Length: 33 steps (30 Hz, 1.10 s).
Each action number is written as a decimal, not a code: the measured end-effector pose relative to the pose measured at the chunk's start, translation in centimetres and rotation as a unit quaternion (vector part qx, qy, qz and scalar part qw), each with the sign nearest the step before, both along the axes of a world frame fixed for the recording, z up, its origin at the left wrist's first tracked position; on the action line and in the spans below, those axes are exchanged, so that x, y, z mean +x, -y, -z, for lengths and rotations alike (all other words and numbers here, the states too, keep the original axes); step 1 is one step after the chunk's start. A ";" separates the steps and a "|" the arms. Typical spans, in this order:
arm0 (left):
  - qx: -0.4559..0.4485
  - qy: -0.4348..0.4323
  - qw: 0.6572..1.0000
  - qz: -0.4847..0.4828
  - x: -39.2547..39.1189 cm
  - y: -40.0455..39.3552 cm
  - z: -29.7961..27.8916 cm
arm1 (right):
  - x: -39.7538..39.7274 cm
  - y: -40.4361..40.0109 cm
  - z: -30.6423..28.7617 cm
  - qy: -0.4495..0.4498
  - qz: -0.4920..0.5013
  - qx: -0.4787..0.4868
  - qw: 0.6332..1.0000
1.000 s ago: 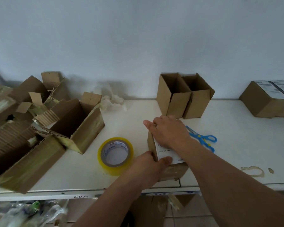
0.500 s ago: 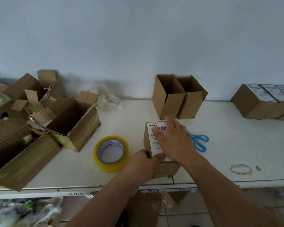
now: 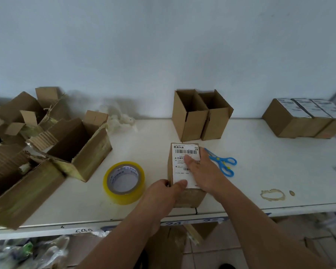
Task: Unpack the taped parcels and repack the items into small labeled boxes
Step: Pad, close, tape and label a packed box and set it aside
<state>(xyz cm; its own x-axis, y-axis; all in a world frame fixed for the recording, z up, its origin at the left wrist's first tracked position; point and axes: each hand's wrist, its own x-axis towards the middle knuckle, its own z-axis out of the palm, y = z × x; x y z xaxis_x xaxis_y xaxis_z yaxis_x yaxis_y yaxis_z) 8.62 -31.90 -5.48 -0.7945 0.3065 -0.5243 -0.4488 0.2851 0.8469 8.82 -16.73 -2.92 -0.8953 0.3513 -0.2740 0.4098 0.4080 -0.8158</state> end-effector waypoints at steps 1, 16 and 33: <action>0.001 0.003 1.000 0.001 0.1 0.0 0.0 | 0.3 -0.1 0.1 0.000 0.008 -0.022 1.000; 0.030 0.034 0.999 -0.017 0.0 0.0 0.4 | -0.1 0.0 0.7 0.008 0.018 -0.087 0.996; 0.113 0.076 0.990 -0.038 0.7 0.2 -0.9 | 0.3 0.1 -0.1 -0.010 0.003 -0.070 0.997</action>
<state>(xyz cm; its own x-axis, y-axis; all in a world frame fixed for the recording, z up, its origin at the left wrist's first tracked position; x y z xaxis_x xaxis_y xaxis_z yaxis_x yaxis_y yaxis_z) 9.35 -32.10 -4.57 -0.7373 0.3725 -0.5635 -0.5880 0.0567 0.8069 9.09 -16.83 -2.86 -0.8990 0.3163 -0.3029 0.3949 0.2864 -0.8729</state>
